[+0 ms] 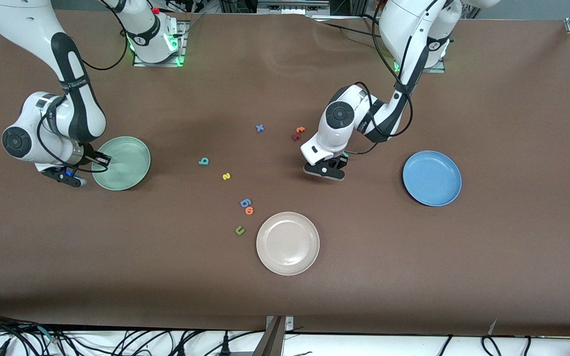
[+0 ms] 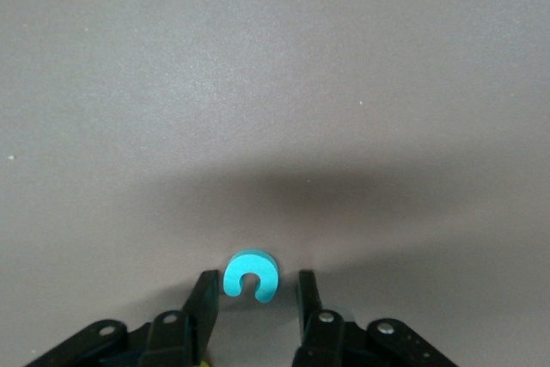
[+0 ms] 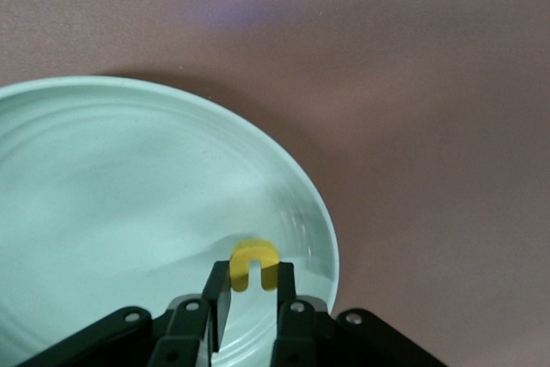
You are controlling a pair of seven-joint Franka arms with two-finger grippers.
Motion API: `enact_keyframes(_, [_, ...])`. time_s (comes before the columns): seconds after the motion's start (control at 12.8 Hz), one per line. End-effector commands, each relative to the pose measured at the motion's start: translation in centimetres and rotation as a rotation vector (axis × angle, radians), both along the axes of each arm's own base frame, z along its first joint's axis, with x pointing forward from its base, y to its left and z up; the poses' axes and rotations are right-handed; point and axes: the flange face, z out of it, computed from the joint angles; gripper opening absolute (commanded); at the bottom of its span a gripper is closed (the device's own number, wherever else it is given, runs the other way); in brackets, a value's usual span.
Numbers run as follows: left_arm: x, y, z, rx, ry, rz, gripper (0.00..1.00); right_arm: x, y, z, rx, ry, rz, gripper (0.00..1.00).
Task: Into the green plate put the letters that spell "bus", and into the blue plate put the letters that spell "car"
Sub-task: 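Place the yellow u on the green plate while the left gripper grasps the c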
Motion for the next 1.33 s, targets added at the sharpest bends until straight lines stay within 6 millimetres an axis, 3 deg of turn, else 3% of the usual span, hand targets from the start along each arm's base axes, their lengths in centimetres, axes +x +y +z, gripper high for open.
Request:
enact_keyframes(0.0, [-0.5,0.1,0.0,0.016,-0.01,0.012,0.42,0.1,-0.1,0.4,0.002,-0.013,0.028,0.81])
enact_keyframes(0.08, [-0.6,0.1,-0.1,0.016,-0.009,0.012,0.42,0.1,0.0,0.7,0.005,-0.015,0.026,0.99])
enact_keyframes(0.23, [-0.6,0.1,-0.3,0.018,-0.006,0.013,0.4,0.5,0.5,2.4,0.02,-0.023,0.027,0.99])
enact_keyframes(0.47, [-0.6,0.1,-0.4,0.019,-0.005,0.025,0.34,1.1,3.4,7.1,0.061,0.009,0.009,0.99])
enact_keyframes(0.78, [-0.5,0.2,-0.3,0.018,-0.006,0.027,0.31,1.7,9.7,11.9,0.097,-0.037,0.095,0.99])
enact_keyframes(0.94, [-0.6,0.2,-0.3,0.02,-0.004,0.027,0.29,2.0,13.0,12.6,0.094,-0.053,0.055,0.99])
enact_keyframes(1.25, [-0.5,0.3,-0.4,0.021,-0.002,0.028,0.25,1.4,21.9,12.1,0.042,-0.08,-0.141,0.99])
